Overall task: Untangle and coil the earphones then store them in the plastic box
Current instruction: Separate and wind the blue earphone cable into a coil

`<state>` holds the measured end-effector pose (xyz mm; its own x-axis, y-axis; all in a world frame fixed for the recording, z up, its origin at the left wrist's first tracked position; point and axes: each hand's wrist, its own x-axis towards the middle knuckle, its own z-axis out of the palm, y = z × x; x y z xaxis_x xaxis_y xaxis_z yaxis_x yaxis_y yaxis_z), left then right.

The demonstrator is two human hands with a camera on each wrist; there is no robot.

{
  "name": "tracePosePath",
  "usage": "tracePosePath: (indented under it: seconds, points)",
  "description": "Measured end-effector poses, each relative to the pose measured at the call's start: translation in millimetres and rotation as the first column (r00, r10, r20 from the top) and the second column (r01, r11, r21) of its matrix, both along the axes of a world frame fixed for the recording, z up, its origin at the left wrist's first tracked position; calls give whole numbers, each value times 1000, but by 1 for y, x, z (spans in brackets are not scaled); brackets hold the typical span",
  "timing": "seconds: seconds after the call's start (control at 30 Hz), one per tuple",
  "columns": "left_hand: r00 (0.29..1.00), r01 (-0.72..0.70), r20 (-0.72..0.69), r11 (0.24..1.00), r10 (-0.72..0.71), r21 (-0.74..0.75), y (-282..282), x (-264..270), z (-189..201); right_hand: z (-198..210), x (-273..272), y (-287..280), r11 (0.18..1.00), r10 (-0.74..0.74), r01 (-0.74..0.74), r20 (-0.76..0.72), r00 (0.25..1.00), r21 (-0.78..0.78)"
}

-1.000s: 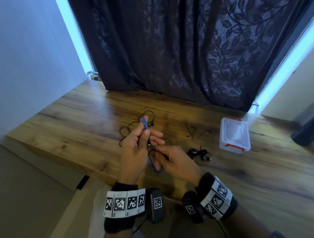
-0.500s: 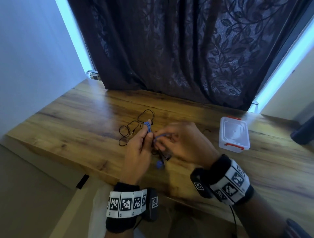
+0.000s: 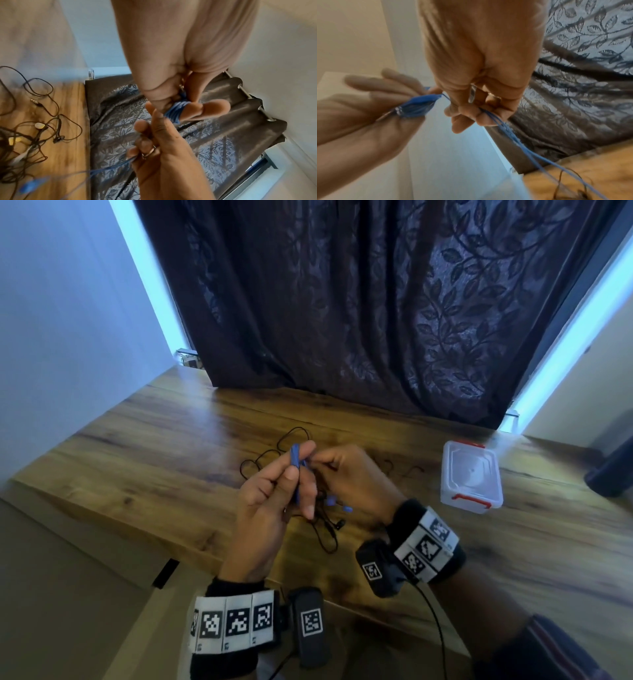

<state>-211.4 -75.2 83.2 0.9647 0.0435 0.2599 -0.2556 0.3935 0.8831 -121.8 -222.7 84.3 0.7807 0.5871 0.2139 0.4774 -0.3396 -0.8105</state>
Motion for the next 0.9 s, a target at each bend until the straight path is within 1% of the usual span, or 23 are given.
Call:
tracePosePath:
  seconds: [0.07, 0.13, 0.23, 0.27, 0.33, 0.4, 0.43, 0.47, 0.5, 0.57, 0.63, 0.67, 0.7, 0.77, 0.83, 0.9]
  points:
    - [997, -79, 13, 997, 79, 2, 0, 1, -1, -16, -14, 2, 999, 50, -50, -43, 998, -3]
    - [984, -174, 23, 985, 174, -2, 1, 3, -4, -27, -27, 4, 996, 87, -89, -52, 995, -20]
    - [941, -338, -9, 941, 338, 6, 4, 8, -9, -34, -44, 4, 990, 114, -117, -46, 992, -72]
    - [922, -387, -8, 921, 388, 53, 6, 10, -11, -34, -48, 3, 987, 126, -131, -59, 990, -96]
    - [893, -444, 37, 865, 449, 232, 10, 11, -18, -29, -54, -3, 972, 151, -159, -55, 987, -172]
    - [894, -426, 82, 779, 440, 460, 13, 12, -25, -18, -56, -12, 955, 168, -162, 2, 986, -247]
    - [899, -407, 93, 735, 429, 542, 14, 12, -28, -9, -56, -17, 948, 180, -161, 42, 983, -275]
    - [903, -390, 89, 715, 421, 580, 14, 11, -30, 0, -55, -20, 942, 190, -159, 79, 979, -296]
    - [912, -366, 72, 719, 405, 590, 13, 11, -30, 10, -53, -23, 939, 195, -153, 111, 974, -308]
    - [937, -299, 34, 751, 347, 588, 10, 10, -29, 29, -46, -27, 942, 195, -128, 196, 961, -312]
    - [970, -197, -10, 812, 242, 549, 7, 9, -26, 45, -35, -27, 948, 194, -101, 295, 936, -302]
    - [984, -136, -32, 856, 175, 499, 5, 8, -24, 52, -28, -27, 954, 184, -87, 331, 926, -288]
    - [992, -79, -51, 892, 114, 445, 4, 6, -22, 57, -21, -27, 962, 168, -76, 353, 920, -261]
    - [997, 2, -70, 933, 25, 361, 3, 4, -16, 63, -8, -25, 982, 133, -69, 380, 915, -177]
    - [998, 33, -52, 948, -18, 315, 2, 2, -10, 65, 3, -20, 993, 103, -70, 400, 911, -97]
    - [1000, 26, -22, 965, -21, 260, 1, 0, -7, 60, 10, -14, 998, 58, -53, 373, 926, -24]
